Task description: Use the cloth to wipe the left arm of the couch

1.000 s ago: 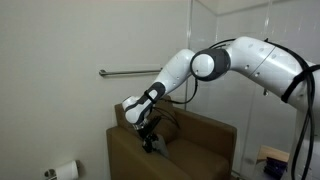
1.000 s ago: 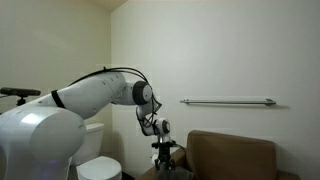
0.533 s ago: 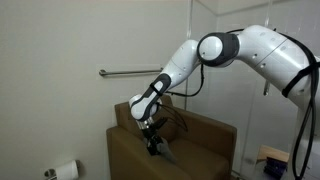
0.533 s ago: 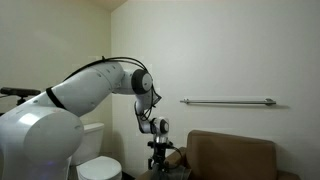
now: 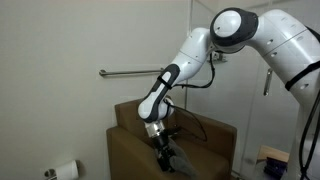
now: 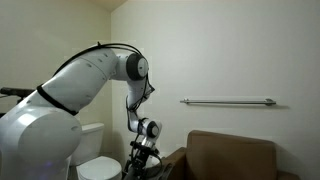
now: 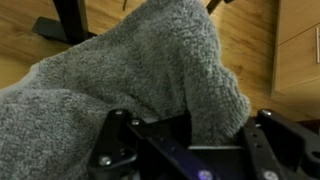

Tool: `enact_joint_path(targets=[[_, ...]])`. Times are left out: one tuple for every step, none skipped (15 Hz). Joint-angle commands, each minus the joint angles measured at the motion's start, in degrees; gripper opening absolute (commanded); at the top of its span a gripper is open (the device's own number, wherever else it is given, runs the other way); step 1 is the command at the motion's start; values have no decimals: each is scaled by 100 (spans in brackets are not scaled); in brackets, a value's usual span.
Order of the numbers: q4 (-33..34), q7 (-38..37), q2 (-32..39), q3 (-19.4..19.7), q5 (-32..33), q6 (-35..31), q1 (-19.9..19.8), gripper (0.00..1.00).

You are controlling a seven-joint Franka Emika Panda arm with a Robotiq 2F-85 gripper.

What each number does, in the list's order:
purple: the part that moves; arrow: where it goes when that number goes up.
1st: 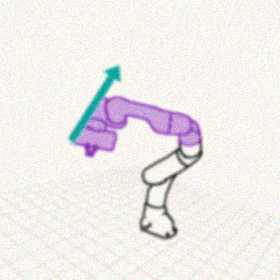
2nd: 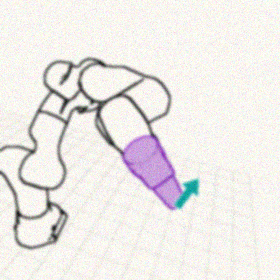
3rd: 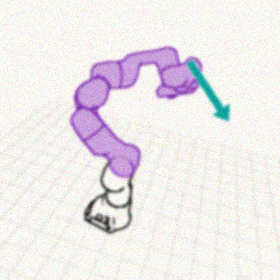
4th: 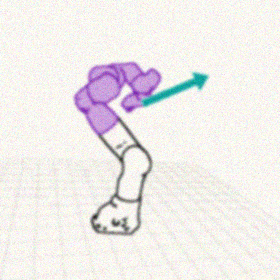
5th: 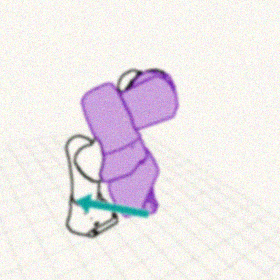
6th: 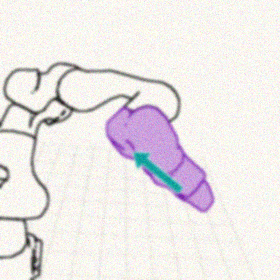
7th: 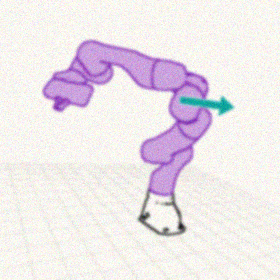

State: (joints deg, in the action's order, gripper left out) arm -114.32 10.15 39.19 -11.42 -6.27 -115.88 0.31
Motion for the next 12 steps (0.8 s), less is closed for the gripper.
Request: enact_joint_path(targets=[[-1400,194,-853,-172,-456,-643,40,4],[-1704,132,-1074,-166,-419,-853,113,3],[-1921,88,-1215,-133,-349,-1061,178,3],[-1776,-79,-1171,-16,-147,-1111,312,3],[-1702,-147,-1153,54,-34,-1193,393,3],[-1409,-323,-1055,187,199,-1095,541,3],[-1064,-461,-847,251,373,-1074,689,3],[-782,-567,-746,324,568,-990,802,3],[-455,-694,-673,392,808,-906,946,3],[-177,-814,-649,468,1049,-881,1070,3],[85,-939,-681,543,1288,-865,1188,3],[327,-1083,-734,632,1540,-828,1314,3]])
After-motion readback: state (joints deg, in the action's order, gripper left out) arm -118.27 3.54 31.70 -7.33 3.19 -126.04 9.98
